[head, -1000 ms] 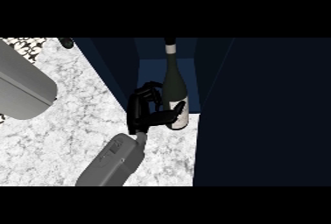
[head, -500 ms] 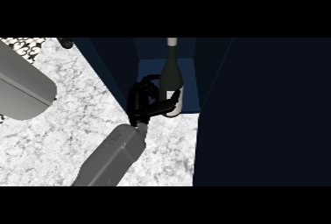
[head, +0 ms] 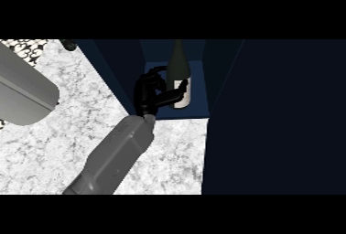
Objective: Pick up the wine, place it into the cabinet and close the cabinet
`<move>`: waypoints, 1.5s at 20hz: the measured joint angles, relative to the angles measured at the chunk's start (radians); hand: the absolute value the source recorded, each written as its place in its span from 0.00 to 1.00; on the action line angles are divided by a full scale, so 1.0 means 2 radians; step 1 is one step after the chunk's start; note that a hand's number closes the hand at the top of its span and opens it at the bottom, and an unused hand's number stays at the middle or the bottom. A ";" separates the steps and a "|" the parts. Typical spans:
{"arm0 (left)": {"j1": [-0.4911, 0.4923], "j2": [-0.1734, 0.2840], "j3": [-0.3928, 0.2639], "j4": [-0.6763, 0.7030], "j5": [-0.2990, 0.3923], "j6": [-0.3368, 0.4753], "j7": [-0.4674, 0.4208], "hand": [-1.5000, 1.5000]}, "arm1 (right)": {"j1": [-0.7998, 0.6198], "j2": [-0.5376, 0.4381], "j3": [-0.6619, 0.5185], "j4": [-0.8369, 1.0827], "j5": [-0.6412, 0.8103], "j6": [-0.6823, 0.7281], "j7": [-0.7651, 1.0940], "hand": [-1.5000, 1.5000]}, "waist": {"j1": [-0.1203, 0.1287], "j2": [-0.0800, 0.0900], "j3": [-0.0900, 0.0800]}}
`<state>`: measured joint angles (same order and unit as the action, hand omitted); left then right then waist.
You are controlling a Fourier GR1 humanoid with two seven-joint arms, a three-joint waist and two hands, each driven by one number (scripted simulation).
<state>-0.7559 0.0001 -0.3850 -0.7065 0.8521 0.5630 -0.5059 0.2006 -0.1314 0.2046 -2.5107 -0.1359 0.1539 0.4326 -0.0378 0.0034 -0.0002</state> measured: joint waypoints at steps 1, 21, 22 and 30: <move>-0.010 0.000 0.004 0.009 0.001 0.001 0.002 1.00 | 0.001 0.000 -0.003 0.000 -0.001 0.002 -0.002 0.00 | 0.000 0.000 0.000; -0.173 0.019 0.039 0.220 -0.053 0.062 -0.003 0.00 | -0.008 0.019 0.006 0.011 -0.002 0.016 -0.009 0.00 | -0.008 0.004 0.000; -0.175 0.019 0.036 0.228 -0.058 0.063 0.001 0.00 | -0.006 0.020 0.006 0.012 -0.001 0.018 -0.013 0.00 | -0.008 0.003 0.001; -0.191 0.018 0.035 0.272 -0.079 0.070 0.003 0.00 | 0.014 0.023 0.014 0.009 -0.003 0.027 -0.025 0.00 | -0.014 0.003 0.001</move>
<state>-1.1380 0.0370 -0.3143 -0.1623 0.6931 0.7039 -0.4992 0.2284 -0.0860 0.2324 -2.4931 -0.1418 0.2076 0.3818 -0.0660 0.0094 0.0022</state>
